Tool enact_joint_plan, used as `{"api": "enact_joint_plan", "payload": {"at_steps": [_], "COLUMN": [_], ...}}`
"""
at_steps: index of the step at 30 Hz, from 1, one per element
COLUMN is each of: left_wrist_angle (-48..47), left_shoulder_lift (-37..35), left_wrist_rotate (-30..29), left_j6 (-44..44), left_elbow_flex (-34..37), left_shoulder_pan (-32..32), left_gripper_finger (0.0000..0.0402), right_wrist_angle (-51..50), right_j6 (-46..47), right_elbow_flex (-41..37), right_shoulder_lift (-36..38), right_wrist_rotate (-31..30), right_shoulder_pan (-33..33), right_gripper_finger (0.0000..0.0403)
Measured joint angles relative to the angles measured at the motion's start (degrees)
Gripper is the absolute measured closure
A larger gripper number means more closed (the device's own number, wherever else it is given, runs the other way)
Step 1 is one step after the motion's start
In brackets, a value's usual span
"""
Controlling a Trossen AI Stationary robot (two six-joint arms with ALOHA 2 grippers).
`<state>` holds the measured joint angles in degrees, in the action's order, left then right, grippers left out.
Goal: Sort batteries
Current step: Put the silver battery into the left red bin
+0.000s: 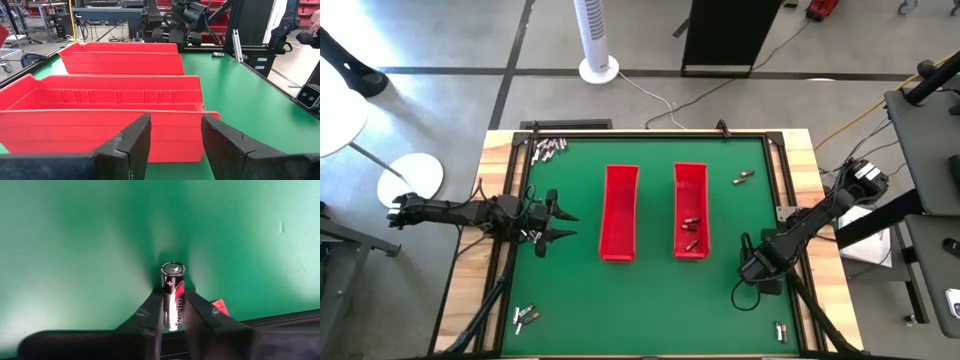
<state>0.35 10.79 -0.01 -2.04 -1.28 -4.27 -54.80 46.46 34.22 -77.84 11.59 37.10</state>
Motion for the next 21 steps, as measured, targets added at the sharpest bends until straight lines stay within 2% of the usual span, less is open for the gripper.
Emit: {"api": "enact_joint_plan", "payload": {"at_steps": [5,12,21], "left_wrist_angle": [-0.01,-0.01,0.00], "left_shoulder_lift": [0.00,0.00,0.00], "left_wrist_rotate": [0.01,0.01,0.00], "left_j6": [0.00,0.00,0.00], "left_elbow_flex": [0.00,0.00,0.00], "left_shoulder_pan": [0.00,-0.02,0.00], "left_gripper_finger": [0.0247,0.0247,0.0247], "right_wrist_angle": [-0.40,1.88,12.16], "right_j6": [0.00,0.45,-0.68], "right_elbow_flex": [0.75,6.78,7.34], "right_shoulder_lift": [-0.09,-0.26,-0.75], "right_wrist_rotate": [-0.70,-5.66,-7.79], "right_shoulder_pan": [0.02,0.13,0.46], "right_gripper_finger": [0.0369,0.0363,0.0394]}}
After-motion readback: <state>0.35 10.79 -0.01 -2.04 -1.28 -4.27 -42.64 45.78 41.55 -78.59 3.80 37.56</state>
